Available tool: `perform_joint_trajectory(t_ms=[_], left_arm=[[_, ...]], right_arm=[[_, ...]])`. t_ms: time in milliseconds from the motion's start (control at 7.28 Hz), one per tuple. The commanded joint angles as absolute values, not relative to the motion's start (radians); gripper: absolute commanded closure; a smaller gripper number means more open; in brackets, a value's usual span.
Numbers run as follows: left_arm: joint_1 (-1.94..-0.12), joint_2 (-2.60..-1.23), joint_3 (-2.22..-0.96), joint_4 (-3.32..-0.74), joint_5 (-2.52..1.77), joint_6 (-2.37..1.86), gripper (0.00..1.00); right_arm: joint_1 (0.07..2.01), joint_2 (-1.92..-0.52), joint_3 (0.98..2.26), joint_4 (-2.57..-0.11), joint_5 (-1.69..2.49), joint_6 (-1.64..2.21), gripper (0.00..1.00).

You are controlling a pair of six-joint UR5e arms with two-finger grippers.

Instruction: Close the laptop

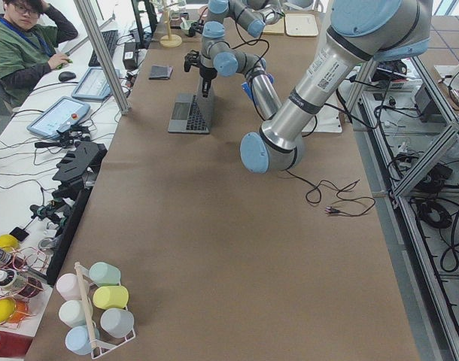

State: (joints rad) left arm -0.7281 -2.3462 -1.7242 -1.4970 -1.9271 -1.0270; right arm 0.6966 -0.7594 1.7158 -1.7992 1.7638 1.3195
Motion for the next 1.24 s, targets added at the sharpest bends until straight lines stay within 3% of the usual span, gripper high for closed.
perform_joint_trajectory(t_ms=[0, 412, 1099], left_arm=[[-0.767, -2.384, -1.633, -1.535, -1.928, -0.982, 1.0], [-0.805, -2.456, -1.415, -1.667, -1.928, -0.95, 1.0], [-0.825, -2.505, -1.212, -1.804, -1.925, -0.93, 1.0]], right_arm=[[0.713, -0.727, 1.637, -1.764, 1.764, 1.304, 1.0], [0.73, -0.715, 1.544, -1.677, 1.764, 1.286, 1.0], [0.755, -0.614, 1.268, -1.53, 1.764, 1.262, 1.0]])
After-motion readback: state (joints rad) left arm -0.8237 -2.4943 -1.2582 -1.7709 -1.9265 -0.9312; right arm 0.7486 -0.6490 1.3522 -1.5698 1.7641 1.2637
